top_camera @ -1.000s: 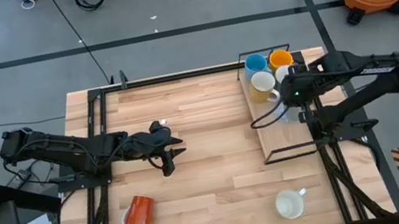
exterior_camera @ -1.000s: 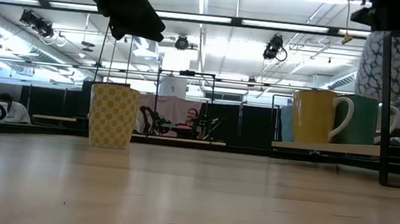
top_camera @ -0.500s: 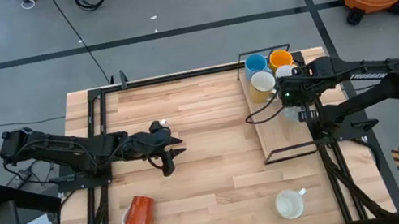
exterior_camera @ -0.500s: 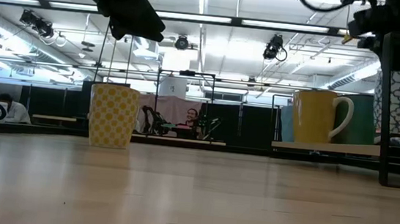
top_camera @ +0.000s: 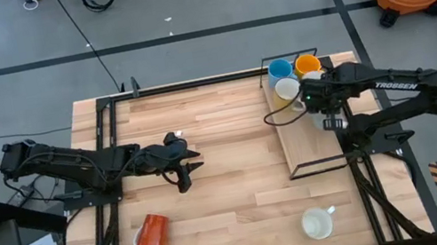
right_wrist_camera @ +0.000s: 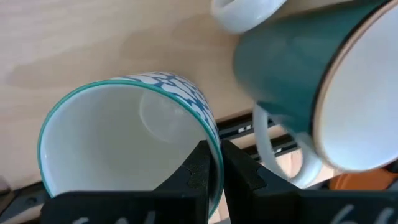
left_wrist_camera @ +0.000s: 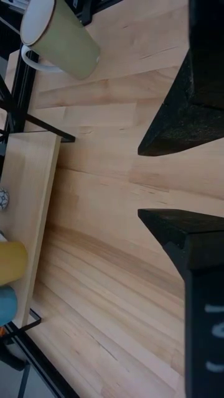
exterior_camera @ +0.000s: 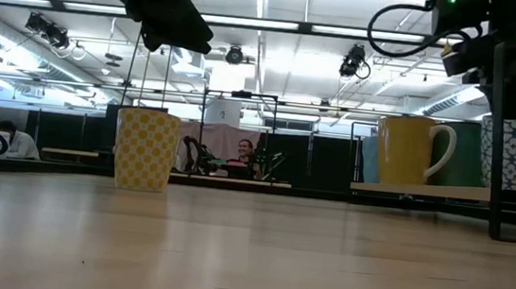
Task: Place coffee mugs
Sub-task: Put the blue white mug on the shelf
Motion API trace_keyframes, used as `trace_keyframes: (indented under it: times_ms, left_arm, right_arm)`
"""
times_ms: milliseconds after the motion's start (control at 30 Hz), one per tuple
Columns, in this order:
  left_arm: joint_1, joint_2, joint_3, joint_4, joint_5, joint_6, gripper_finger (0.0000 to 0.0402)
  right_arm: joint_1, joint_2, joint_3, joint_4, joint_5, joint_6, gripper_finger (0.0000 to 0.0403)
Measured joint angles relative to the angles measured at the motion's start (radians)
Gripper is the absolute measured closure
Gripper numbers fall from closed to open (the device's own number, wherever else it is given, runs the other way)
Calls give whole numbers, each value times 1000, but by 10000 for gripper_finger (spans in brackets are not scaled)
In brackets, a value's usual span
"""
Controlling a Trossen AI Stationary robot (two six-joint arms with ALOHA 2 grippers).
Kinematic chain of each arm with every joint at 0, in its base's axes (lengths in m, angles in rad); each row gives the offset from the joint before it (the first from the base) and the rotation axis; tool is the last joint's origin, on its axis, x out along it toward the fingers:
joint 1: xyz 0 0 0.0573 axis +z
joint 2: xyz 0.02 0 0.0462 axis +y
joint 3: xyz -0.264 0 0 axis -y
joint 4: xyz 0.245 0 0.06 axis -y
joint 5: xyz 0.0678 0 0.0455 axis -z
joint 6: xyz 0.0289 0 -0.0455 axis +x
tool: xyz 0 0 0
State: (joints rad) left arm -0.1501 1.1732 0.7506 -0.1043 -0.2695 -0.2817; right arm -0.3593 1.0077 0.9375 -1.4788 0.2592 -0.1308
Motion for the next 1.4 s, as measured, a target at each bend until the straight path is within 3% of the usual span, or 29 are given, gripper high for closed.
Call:
trace_keyframes:
  times_ms: [533, 1000, 1400]
  left_arm:
    - [0, 0, 0, 0, 0, 0, 246]
    - [0, 0, 0, 0, 0, 0, 246]
    - [0, 0, 0, 0, 0, 0, 246]
  right_arm:
    - [-96, 1, 0, 93, -58, -56, 365]
    - [-116, 1, 1, 90, -44, -56, 363]
    - [-116, 1, 2, 91, 1, -56, 329]
